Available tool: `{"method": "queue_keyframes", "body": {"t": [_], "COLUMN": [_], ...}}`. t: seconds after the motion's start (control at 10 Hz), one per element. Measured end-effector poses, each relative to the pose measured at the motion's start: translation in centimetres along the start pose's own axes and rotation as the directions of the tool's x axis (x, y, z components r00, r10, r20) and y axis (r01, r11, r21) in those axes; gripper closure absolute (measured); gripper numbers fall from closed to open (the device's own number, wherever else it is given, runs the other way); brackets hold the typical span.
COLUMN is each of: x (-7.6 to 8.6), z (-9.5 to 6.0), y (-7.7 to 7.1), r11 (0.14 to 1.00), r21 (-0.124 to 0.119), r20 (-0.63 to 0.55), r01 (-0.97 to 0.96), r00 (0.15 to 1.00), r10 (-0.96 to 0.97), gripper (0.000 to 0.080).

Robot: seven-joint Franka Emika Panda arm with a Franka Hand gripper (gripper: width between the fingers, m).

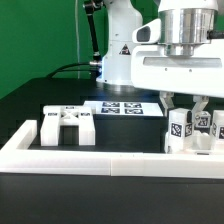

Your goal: Assemble chair

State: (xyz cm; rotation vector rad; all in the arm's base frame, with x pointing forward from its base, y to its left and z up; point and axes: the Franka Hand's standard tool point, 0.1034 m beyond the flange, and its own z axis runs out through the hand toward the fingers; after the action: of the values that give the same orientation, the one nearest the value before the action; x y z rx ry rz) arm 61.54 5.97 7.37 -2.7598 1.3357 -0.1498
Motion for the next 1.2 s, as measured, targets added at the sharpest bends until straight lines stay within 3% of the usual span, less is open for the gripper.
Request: {"method": "queue_keyframes", "body": {"t": [0.2, 0.4, 0.6, 1.2], "x": [0.01, -0.14, -0.29, -0.23], "z": [-0.01, 0.00, 0.03, 0.05], "y": [0.01, -0.01, -0.13, -0.20], "r11": [0.981, 0.906, 0.747, 0.420], "r21": [0.001, 0.005, 0.017, 0.006], "r20": [-0.001, -0.002, 0.018, 0.050], "r01": [-0.193, -0.422, -0.665, -0.908], "r00": [0.981, 0.906, 0.747, 0.420], "r10": [0.193, 0.422, 0.665, 0.906], "gripper": [0.0509, 0.0509, 0.0509, 0.0509]}}
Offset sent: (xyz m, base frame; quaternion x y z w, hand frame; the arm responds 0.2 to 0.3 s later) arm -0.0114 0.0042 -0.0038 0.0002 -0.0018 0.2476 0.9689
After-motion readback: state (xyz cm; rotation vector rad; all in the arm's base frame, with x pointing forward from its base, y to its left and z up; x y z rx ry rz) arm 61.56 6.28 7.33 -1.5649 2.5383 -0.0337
